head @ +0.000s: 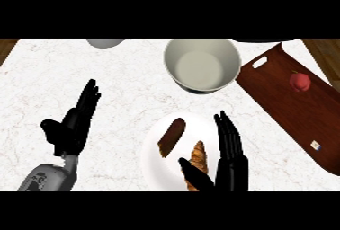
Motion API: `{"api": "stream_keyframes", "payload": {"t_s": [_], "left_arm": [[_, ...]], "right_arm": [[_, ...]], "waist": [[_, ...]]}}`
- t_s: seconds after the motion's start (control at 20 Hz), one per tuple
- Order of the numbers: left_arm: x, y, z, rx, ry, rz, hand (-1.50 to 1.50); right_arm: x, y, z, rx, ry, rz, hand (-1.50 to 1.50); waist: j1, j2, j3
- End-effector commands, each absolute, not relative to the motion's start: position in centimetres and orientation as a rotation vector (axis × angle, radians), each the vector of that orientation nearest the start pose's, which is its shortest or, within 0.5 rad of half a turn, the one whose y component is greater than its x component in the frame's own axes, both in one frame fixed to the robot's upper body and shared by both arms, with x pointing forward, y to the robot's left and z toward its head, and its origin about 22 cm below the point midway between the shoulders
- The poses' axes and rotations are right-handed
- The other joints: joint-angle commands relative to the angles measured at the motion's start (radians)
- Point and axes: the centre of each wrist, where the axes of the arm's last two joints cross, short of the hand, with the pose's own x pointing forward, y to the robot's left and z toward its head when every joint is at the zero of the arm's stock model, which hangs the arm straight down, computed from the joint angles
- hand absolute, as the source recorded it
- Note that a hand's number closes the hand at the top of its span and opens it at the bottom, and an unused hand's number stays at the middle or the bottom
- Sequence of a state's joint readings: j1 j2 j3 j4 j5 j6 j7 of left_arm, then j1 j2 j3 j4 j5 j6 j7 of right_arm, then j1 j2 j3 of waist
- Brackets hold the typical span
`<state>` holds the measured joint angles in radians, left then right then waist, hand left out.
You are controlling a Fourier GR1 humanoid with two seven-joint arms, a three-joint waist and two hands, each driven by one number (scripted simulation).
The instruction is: Pick the croissant from the plate and place it in the bowl
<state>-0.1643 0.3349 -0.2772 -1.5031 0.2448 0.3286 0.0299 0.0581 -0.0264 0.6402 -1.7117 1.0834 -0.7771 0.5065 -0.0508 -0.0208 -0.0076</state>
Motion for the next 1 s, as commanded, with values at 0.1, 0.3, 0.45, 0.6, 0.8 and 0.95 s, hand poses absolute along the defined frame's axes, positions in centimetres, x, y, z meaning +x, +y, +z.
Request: {"api": "stream_keyframes", "payload": {"t_s": [0.1,0.3,0.45,0.6,0.8,0.95], "left_arm": [[26.2,22.1,2.0,0.092,-1.587,-0.109,0.0],[27.4,22.2,2.5,0.068,-1.571,-0.092,0.0],[27.3,21.7,2.1,0.069,-1.587,-0.11,0.0],[26.9,21.9,2.7,0.045,-1.575,-0.111,0.0],[27.3,20.4,2.7,0.068,-1.571,-0.102,0.0],[27.0,21.3,2.7,0.064,-1.599,-0.111,0.0]], "right_arm": [[16.5,-8.0,5.6,-1.001,-1.57,0.278,-1.5],[15.0,-6.8,8.5,-0.987,-1.399,0.278,-1.5],[14.4,-6.3,9.5,-1.0,-1.255,0.333,-1.5],[14.3,-5.8,9.1,-0.988,-1.136,0.361,-1.5],[14.8,-5.9,9.4,-0.974,-1.055,0.39,-1.5],[14.3,-5.5,9.9,-0.937,-1.05,0.382,-1.5]], "waist": [[0.022,0.007,0.001],[0.035,0.016,0.003],[0.042,0.018,0.004],[0.057,0.019,0.005],[0.056,0.021,0.006],[0.057,0.019,0.006]]}}
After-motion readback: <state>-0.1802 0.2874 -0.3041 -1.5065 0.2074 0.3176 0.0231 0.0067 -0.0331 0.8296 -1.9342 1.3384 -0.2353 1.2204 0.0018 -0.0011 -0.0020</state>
